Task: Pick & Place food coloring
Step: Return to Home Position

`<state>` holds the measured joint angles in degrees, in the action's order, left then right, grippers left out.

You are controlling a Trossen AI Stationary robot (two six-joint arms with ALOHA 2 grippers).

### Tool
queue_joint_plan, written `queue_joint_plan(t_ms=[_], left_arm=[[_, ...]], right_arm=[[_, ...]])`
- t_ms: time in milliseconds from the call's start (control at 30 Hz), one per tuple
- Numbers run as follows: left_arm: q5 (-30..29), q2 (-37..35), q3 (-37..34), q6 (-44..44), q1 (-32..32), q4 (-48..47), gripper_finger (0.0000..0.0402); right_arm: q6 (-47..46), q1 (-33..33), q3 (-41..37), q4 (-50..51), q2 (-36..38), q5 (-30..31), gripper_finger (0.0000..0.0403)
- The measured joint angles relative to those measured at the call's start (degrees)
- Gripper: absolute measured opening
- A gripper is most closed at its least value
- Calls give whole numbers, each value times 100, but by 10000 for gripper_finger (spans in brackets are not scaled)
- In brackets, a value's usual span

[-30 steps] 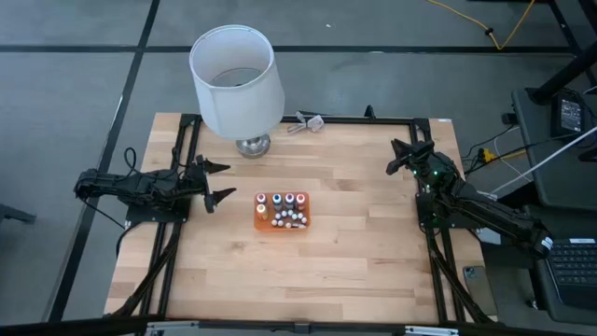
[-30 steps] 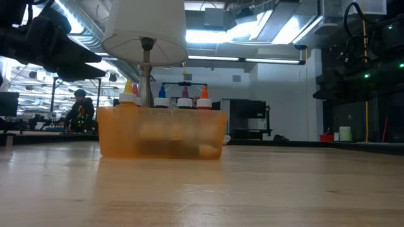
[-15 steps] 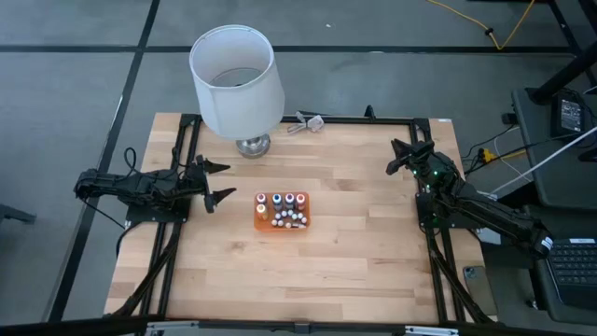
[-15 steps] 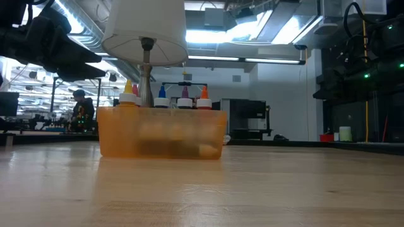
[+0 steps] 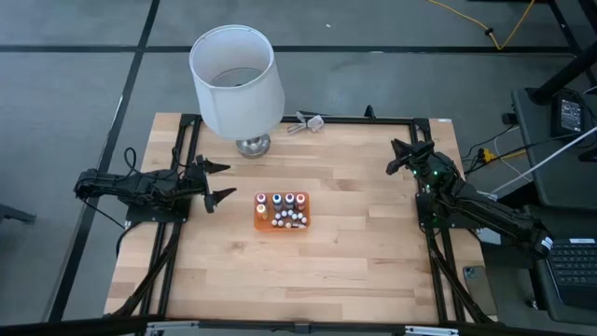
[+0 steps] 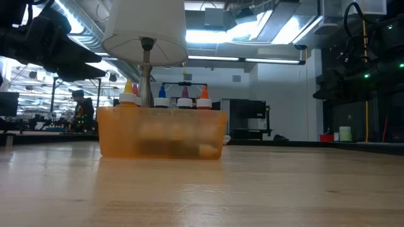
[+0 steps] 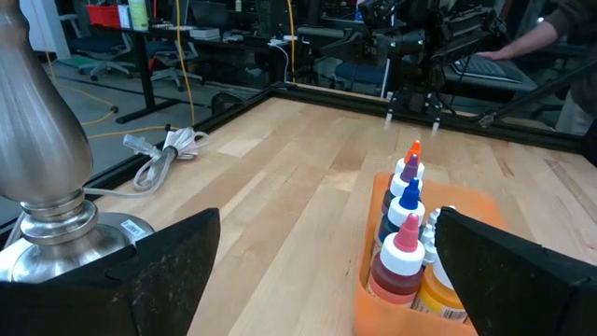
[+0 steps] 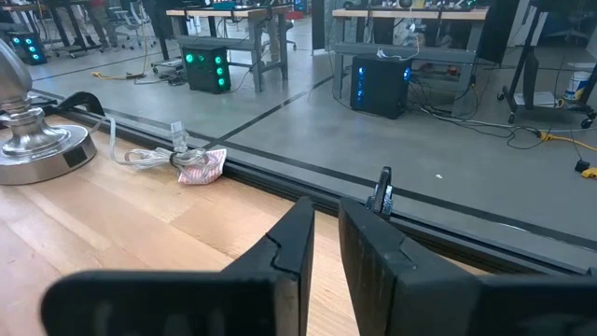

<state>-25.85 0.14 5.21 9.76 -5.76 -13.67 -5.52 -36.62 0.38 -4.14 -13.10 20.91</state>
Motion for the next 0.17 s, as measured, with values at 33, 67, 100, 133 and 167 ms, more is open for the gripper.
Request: queue_joint_plan(t_ms=[33,67,100,133,167], left_arm=[[0,0,0,0,0,-2,384],[0,0,0,0,-2,-2,384],[0,0,0,0,-2,0,385],[0,0,0,0,-2,-2,386],[0,0,0,0,-1,0,386]], right_arm=[[0,-2,0,0,0,-2,58],[0,-2,2,-2,0,-2,58],[0,-1,2,-1,0,-2,58],[0,-1,1,-2,0,-1,58],[0,-1,0,-1,1,-1,58]])
